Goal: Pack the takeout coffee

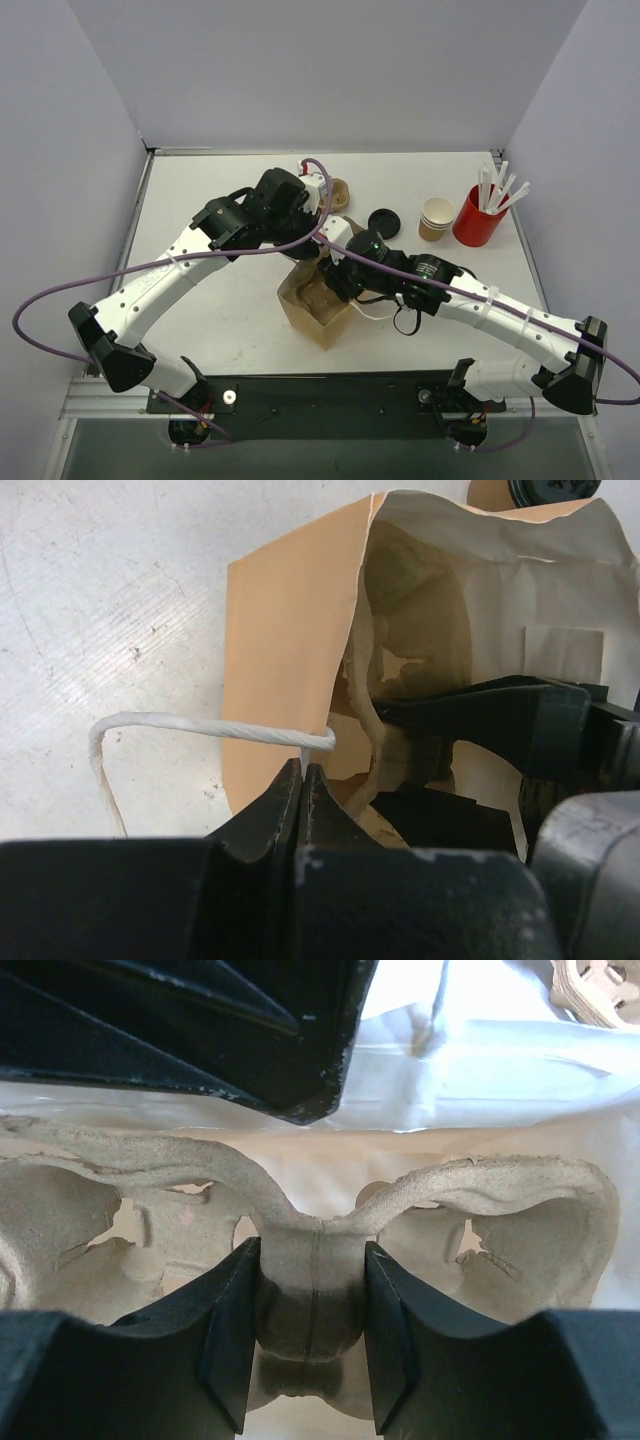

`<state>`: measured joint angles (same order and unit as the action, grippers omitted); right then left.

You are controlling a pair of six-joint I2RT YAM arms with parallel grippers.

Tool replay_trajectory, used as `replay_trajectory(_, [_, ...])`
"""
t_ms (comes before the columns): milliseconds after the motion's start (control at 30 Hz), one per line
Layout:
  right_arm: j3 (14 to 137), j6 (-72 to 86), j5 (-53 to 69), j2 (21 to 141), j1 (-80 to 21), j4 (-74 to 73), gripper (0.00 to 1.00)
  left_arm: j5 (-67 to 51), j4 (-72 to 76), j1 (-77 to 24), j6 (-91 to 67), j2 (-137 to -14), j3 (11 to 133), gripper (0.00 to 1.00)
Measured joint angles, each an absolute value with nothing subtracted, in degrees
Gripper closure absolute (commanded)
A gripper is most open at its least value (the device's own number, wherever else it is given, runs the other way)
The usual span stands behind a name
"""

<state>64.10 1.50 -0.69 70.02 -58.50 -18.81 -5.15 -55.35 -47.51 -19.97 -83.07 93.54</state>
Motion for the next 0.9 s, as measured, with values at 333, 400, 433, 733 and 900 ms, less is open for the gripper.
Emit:
replay_trajectory(333, [61.52,2.76,-1.93,72.18,-58.39,-17.82,0.71,-3.53,-55.11,-46.72,-23.53,-83.59,91.57,0.78])
replay_trajectory(400, [60.9,2.96,-1.74,72.27,-58.37,-17.37,0.71,-3.29,-55.05,-46.76,-23.4,-83.59,91.57,0.75])
replay_trajectory(433, [60.86,2.94,-1.74,72.29,-58.37,-17.3,0.71,-3.16,-55.02,-46.76,-23.38,-83.59,91.57,0.75])
replay_trajectory(733, [60.86,3.18,-1.74,72.73,-58.11,-17.41,0.71,0.69,-55.68,-46.5,-21.23,-82.65,91.44,0.55])
replay_trajectory(900, [60.86,2.94,-1.02,73.41,-58.22,-17.37,0.71,-0.82,-55.77,-46.24,-17.72,-79.79,90.56,0.56])
